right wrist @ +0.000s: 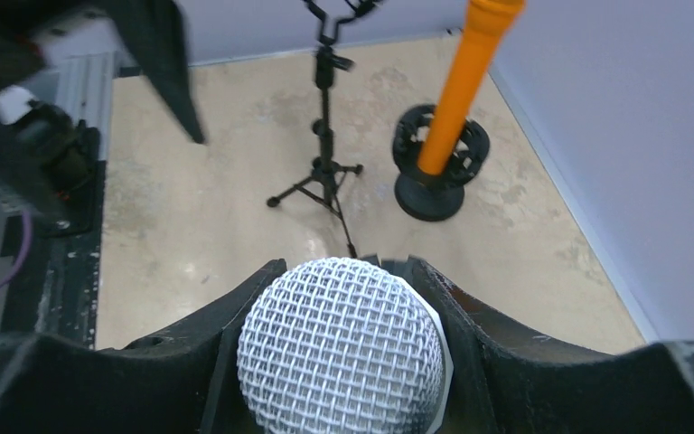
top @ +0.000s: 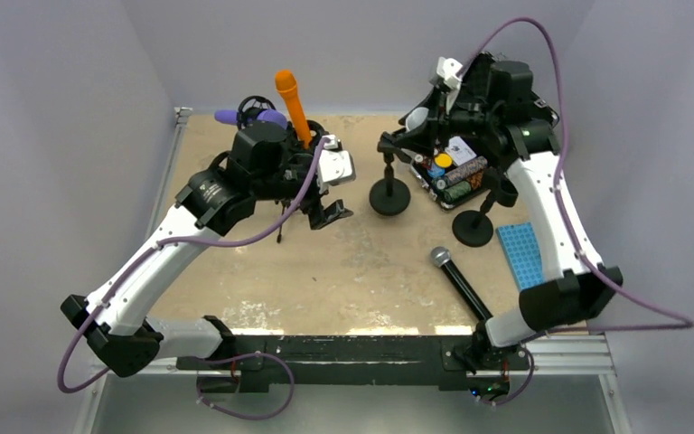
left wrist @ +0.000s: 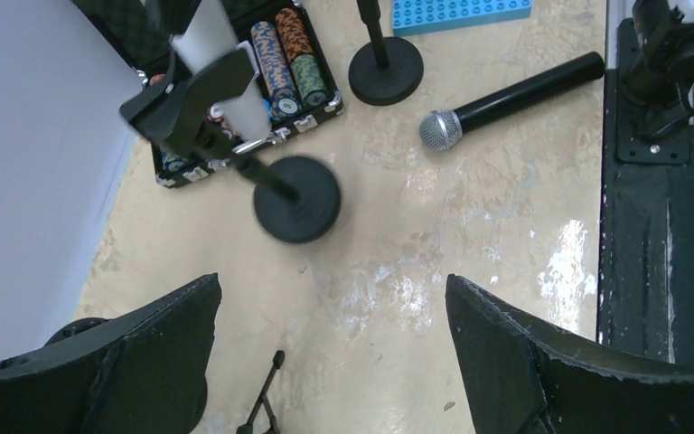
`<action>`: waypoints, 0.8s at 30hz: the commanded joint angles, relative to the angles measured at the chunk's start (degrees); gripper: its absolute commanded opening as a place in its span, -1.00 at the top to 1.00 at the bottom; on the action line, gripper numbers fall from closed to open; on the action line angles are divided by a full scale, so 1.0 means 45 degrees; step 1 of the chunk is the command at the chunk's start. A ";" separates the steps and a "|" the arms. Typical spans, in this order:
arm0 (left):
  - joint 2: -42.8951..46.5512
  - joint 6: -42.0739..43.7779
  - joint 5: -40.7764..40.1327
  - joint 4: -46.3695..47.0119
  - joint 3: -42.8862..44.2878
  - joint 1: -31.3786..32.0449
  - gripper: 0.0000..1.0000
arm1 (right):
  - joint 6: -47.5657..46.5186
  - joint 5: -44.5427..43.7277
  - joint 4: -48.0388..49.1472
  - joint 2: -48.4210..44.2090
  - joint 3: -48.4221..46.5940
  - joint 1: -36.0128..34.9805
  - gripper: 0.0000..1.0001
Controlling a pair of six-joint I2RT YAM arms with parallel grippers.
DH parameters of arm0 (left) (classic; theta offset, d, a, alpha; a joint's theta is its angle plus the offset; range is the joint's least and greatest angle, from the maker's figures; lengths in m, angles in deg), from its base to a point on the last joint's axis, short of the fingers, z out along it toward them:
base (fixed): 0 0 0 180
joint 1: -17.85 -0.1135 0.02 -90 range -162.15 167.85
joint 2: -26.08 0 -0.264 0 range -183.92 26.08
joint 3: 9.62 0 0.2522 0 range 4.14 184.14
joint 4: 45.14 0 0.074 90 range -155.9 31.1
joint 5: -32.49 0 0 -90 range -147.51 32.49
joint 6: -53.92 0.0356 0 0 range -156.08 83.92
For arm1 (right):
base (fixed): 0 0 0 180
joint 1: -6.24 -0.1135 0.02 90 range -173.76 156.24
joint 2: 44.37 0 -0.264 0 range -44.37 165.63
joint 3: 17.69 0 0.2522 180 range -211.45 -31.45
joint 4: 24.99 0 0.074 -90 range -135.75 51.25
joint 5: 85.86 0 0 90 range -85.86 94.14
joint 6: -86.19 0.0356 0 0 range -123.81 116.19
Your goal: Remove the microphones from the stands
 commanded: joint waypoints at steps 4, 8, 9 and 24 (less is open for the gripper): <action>0.0476 0.0385 0.0670 0.0449 -0.0911 -0.0067 -0.95 | -0.1138 0.2568 -0.1876 -0.2339 0.0580 -0.0015 1.00; 0.0562 0.0110 0.1065 0.1152 -0.1412 -0.0067 -0.94 | -0.1284 0.2878 -0.2228 -0.3433 0.1837 -0.0063 1.00; 0.0607 0.0024 0.1097 0.1407 -0.1603 -0.0057 -0.94 | -0.1145 0.2856 -0.1943 -0.3729 0.2334 -0.0131 1.00; 0.1439 -0.1403 0.1203 0.3105 -0.3946 -0.0008 -0.91 | 0.1026 0.2714 0.0316 -0.4324 0.4361 -0.2193 1.00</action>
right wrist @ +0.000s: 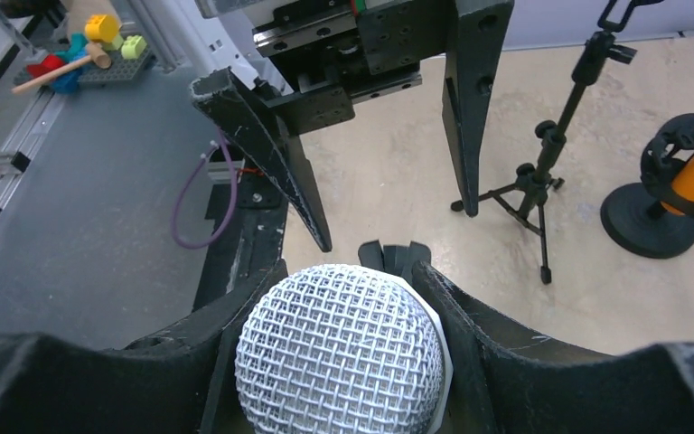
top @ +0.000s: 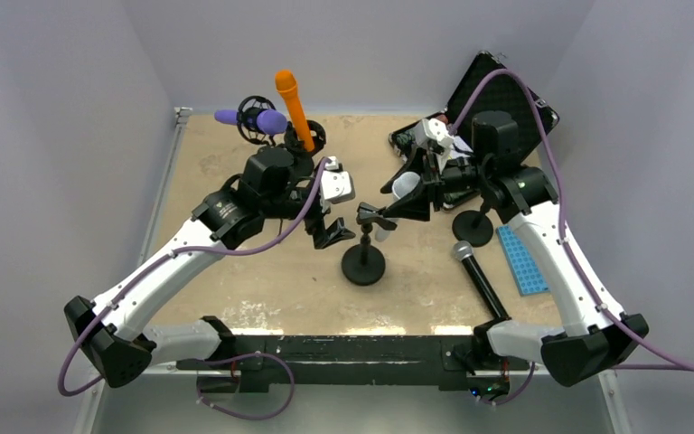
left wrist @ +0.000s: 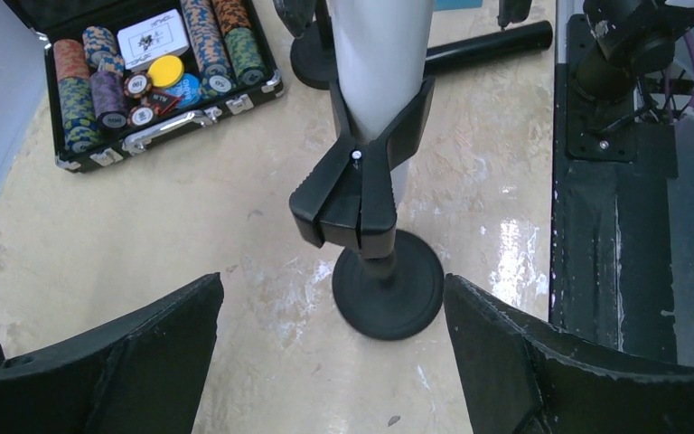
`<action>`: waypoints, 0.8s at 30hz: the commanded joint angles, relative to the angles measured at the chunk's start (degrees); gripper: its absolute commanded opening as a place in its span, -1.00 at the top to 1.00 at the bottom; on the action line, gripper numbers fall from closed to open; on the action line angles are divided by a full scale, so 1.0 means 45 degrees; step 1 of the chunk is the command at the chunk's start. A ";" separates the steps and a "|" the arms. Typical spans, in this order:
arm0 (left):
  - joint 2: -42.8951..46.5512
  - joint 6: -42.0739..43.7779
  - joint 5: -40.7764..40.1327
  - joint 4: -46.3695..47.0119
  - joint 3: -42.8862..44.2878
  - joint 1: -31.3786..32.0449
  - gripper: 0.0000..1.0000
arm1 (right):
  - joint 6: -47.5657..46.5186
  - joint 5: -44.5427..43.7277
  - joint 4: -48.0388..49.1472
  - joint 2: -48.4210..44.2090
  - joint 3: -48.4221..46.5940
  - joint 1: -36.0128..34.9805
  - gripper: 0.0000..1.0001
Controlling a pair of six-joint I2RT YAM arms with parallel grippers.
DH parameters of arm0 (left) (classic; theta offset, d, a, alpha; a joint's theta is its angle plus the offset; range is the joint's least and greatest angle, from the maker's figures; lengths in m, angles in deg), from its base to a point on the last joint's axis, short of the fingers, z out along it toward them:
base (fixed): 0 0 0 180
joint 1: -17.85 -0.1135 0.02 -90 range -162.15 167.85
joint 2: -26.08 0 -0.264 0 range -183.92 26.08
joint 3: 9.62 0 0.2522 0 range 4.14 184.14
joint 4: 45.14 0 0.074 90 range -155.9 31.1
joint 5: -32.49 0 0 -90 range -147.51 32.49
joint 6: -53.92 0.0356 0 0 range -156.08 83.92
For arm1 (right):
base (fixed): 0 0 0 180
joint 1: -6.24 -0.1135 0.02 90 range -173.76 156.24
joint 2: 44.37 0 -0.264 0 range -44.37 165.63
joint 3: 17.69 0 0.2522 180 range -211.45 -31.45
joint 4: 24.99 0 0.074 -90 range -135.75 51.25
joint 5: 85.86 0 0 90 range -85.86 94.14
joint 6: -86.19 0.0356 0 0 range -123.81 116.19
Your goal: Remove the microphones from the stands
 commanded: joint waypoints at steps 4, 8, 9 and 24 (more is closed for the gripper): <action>0.0861 -0.0018 0.0067 0.0871 -0.1176 -0.0003 -0.90 | -0.0859 0.0262 0.0699 -0.0112 0.1187 -0.0331 1.00; 0.0821 0.0060 0.0272 0.1200 -0.1624 0.0002 -0.89 | -0.1774 0.0073 0.0142 0.0017 0.1622 -0.0458 1.00; 0.0753 0.0147 0.0798 0.1215 -0.1644 -0.0003 -0.88 | -0.1848 0.0075 0.0004 0.0056 0.1653 -0.0470 1.00; -0.0809 -0.0455 0.1918 0.2361 -0.0710 0.0356 -0.62 | -0.1957 -0.0335 -0.0397 0.0464 0.0751 -0.0595 1.00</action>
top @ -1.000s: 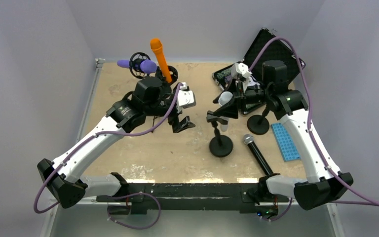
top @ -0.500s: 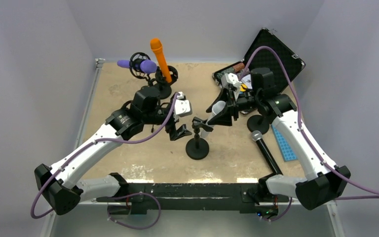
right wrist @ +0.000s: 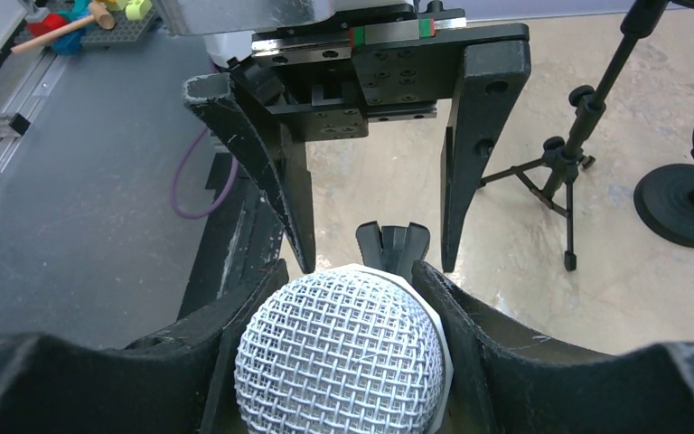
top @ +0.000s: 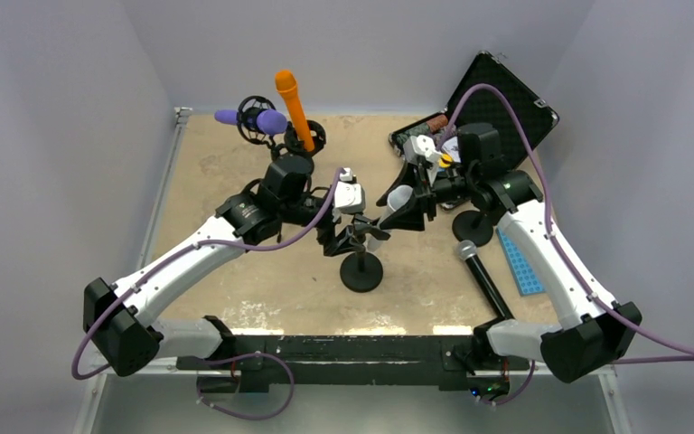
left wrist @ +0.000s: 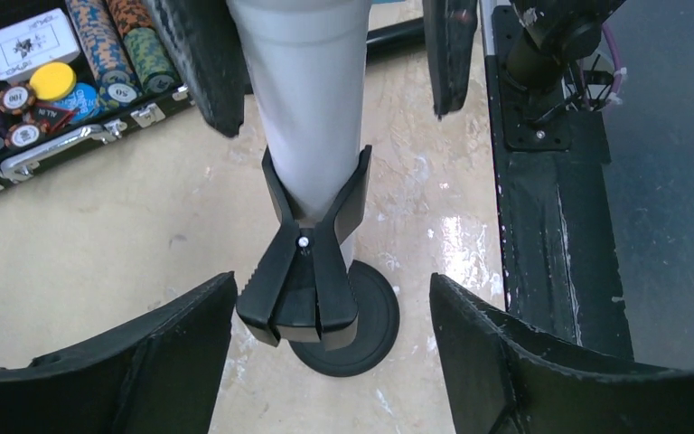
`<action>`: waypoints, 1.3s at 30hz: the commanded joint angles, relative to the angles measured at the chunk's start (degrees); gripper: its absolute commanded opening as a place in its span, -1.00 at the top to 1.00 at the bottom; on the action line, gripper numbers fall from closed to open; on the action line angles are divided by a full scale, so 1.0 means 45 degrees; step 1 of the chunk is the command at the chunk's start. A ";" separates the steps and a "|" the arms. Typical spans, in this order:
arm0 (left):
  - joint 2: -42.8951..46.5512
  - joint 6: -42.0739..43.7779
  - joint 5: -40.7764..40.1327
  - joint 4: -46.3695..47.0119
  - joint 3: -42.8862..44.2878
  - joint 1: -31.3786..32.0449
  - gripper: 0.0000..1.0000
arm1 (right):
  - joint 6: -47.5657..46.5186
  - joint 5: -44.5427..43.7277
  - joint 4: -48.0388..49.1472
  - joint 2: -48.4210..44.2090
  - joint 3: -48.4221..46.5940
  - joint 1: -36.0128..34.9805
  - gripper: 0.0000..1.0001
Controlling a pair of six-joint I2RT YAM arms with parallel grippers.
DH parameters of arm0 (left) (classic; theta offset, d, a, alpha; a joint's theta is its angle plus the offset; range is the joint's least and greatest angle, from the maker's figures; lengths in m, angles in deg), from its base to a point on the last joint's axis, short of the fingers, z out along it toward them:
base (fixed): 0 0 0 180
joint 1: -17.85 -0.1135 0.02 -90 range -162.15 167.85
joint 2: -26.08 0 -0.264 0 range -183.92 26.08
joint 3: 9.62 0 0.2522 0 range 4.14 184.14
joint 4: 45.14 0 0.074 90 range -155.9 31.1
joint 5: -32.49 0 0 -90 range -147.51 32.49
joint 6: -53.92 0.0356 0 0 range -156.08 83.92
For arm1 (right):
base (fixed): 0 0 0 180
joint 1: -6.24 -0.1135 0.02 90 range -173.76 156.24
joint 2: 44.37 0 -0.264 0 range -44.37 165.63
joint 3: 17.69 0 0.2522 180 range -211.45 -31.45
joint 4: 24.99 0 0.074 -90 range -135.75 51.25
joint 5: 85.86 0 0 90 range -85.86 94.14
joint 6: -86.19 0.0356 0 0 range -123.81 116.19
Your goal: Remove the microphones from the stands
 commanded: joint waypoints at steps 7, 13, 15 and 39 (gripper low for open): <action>-0.0314 0.0103 0.0503 0.0032 0.1028 0.0097 -0.27 | 0.0026 -0.0659 -0.0250 0.0484 -0.1019 -0.0277 1.00; -0.0552 0.0485 0.0341 -0.0439 0.1034 0.0103 -0.18 | 0.0175 -0.0740 -0.0133 0.0433 -0.1036 -0.0296 1.00; -0.0671 0.0522 0.0150 -0.0570 0.1085 0.0077 -0.18 | 0.0208 -0.0738 -0.0143 0.0452 -0.1096 -0.0296 1.00; -0.0735 0.0714 0.0440 -0.1069 0.0851 0.0057 1.00 | 0.0196 -0.1058 -0.1649 0.0325 -0.3667 0.0312 1.00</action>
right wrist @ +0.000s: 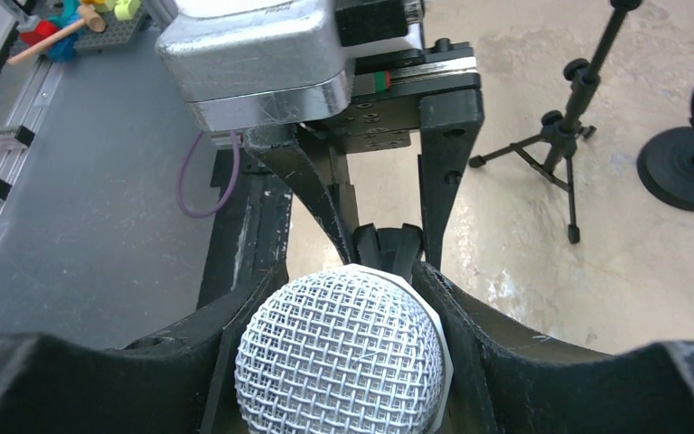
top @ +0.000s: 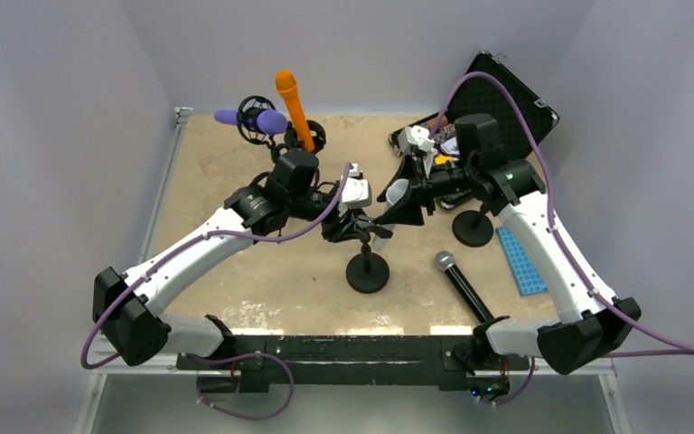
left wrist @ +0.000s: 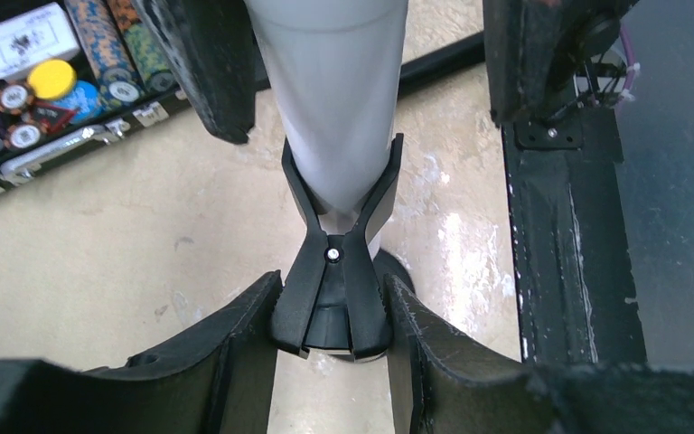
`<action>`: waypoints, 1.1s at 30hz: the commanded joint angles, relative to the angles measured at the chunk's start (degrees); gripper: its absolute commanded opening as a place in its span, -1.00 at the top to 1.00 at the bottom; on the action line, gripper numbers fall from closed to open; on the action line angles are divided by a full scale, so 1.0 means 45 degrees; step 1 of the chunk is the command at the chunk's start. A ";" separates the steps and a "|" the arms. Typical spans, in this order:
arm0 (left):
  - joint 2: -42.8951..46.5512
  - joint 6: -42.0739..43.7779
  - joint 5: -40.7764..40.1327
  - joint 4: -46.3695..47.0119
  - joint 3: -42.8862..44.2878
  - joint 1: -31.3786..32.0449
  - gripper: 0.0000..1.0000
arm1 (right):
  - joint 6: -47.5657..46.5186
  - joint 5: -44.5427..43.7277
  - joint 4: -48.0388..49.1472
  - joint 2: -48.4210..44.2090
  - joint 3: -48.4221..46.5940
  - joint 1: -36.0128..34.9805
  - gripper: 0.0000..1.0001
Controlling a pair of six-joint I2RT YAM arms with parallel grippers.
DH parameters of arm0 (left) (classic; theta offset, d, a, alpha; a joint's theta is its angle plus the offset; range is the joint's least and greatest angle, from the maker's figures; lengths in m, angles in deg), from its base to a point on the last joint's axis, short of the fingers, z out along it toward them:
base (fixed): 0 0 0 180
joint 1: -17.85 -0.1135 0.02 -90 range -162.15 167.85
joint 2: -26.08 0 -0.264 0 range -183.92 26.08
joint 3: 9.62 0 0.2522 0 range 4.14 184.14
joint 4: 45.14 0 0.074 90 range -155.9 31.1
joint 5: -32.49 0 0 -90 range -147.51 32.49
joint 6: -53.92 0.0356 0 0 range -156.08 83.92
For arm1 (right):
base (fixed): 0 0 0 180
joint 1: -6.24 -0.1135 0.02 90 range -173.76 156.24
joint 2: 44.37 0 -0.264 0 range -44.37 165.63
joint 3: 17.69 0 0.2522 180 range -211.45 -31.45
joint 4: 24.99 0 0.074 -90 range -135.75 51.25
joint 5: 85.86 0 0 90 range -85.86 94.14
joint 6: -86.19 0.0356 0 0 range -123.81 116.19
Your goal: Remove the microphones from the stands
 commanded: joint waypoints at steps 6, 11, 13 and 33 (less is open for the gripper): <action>0.0238 0.0286 0.0389 -0.0491 -0.0153 0.0008 1.00 | -0.0826 -0.0444 -0.1958 -0.0329 -0.3892 0.1028 1.00; 0.0199 0.0241 0.0411 -0.0621 -0.0089 0.0008 1.00 | -0.1515 -0.0792 -0.2631 -0.0461 -0.3322 0.1104 1.00; 0.0191 0.0344 0.0384 -0.0855 0.0082 0.0008 1.00 | -0.1336 -0.0818 -0.2552 -0.0486 -0.3153 0.1114 1.00; 0.0156 0.0535 0.0254 -0.2497 0.1034 -0.0206 0.97 | -0.5547 -0.6039 -0.9517 0.0372 -0.3971 0.2862 1.00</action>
